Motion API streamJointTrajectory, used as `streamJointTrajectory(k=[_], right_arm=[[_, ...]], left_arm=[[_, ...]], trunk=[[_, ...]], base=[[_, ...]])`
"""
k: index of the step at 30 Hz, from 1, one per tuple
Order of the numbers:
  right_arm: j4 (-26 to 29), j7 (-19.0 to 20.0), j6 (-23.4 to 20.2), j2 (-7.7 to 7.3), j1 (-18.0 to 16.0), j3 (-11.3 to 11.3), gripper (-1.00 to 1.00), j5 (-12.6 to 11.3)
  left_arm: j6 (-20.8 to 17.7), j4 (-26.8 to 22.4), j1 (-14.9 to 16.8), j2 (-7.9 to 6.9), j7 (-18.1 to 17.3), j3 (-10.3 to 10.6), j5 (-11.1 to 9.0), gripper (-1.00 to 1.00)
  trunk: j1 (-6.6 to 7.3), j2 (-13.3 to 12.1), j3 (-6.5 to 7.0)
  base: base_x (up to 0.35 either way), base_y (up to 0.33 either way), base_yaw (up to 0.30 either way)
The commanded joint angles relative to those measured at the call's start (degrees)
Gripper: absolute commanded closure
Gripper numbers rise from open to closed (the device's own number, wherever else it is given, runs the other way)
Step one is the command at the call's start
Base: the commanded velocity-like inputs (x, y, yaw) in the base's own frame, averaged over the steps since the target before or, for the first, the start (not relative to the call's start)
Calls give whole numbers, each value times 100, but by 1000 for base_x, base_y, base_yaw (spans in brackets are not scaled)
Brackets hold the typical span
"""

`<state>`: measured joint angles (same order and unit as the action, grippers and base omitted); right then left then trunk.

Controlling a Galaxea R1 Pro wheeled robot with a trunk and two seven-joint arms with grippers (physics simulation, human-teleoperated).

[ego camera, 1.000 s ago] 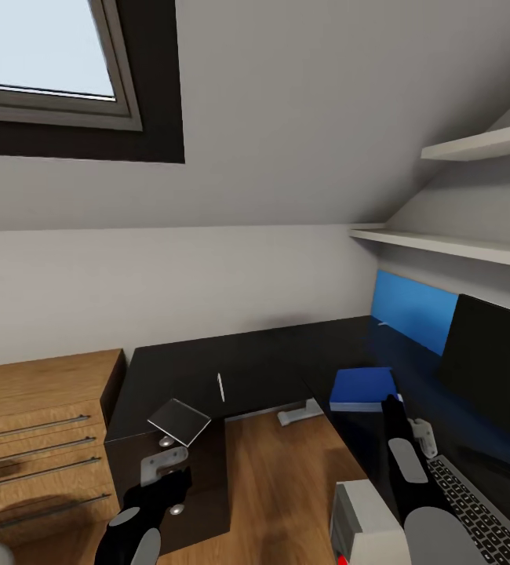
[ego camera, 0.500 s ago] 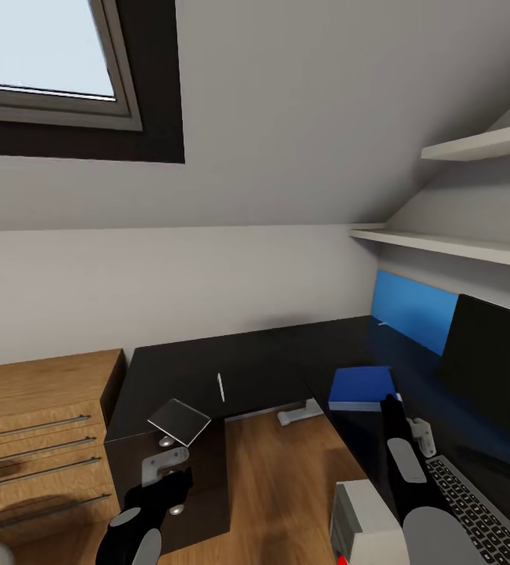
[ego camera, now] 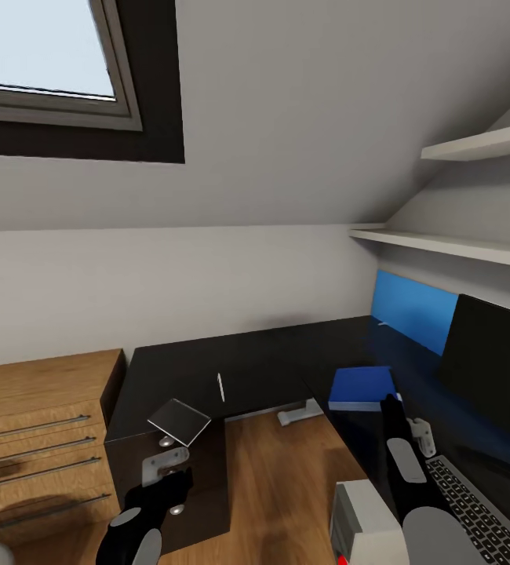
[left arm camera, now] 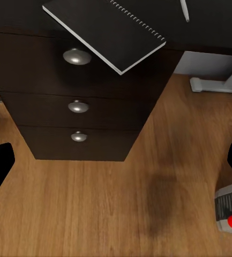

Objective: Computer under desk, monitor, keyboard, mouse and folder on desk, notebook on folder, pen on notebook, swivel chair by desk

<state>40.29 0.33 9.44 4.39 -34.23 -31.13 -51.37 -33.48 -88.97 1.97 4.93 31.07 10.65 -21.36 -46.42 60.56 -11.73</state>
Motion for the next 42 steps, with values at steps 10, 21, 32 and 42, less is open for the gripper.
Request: streamJointTrajectory(k=[10,21,32,42], right_arm=[[5,2,17,1,-5,-14,100,-57],[5,-5,31,1,-5,-16,100,-57],[38,-36,-24,-34,-15,-17,100,-95],[56,50,85,64,-28,-6,100,-18]], left_arm=[[-9,-7,5,-1,57,7,-57,-100],[-9,1,5,5,57,7,-61,-100],[-43,-31,-28,13,66,9,-94,-100],[-53,-332,-171,104,66,18,-143,-100]], trunk=[[-1,6,-8],[-1,6,-11],[-1,6,-15],[-1,6,-15]], base=[[0,0,0],[0,0,-64],[0,0,-31],[0,0,0]])
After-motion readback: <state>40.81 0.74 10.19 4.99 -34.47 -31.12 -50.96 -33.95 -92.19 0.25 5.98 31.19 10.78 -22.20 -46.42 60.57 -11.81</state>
